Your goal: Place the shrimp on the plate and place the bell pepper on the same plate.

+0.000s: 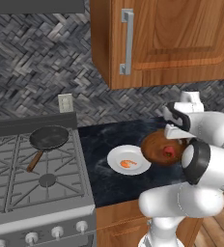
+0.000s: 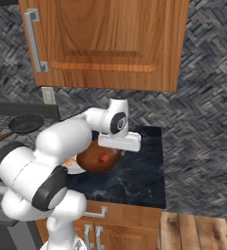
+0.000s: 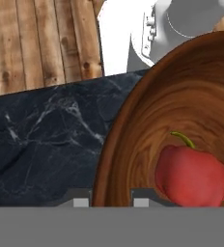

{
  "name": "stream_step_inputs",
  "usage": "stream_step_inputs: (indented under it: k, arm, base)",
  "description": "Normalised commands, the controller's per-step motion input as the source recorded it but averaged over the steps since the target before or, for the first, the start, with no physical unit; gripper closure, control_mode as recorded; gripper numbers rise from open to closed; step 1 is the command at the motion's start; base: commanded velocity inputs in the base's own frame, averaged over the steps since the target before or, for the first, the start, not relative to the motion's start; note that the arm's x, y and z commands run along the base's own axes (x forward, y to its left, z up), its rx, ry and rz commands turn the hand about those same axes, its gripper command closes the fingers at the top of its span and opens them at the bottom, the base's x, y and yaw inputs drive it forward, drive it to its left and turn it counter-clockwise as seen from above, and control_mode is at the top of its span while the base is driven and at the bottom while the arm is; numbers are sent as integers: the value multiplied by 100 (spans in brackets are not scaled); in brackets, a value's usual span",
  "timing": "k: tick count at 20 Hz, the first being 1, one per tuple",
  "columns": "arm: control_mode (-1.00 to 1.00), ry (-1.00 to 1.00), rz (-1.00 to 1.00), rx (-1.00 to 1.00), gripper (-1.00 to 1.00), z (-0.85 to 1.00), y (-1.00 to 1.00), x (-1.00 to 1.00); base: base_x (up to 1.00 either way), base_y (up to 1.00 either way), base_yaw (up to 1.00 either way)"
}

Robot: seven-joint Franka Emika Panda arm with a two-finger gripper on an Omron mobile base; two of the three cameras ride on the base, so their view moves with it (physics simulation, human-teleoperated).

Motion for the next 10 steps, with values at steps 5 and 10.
stream_step_inputs:
  k: [5,10]
  arm:
    - [-100,25,-6,0,100,20,8,1]
    - [-100,15,-7,-6,100,22,3,1]
  base:
    - [0,0,0]
    - [0,0,0]
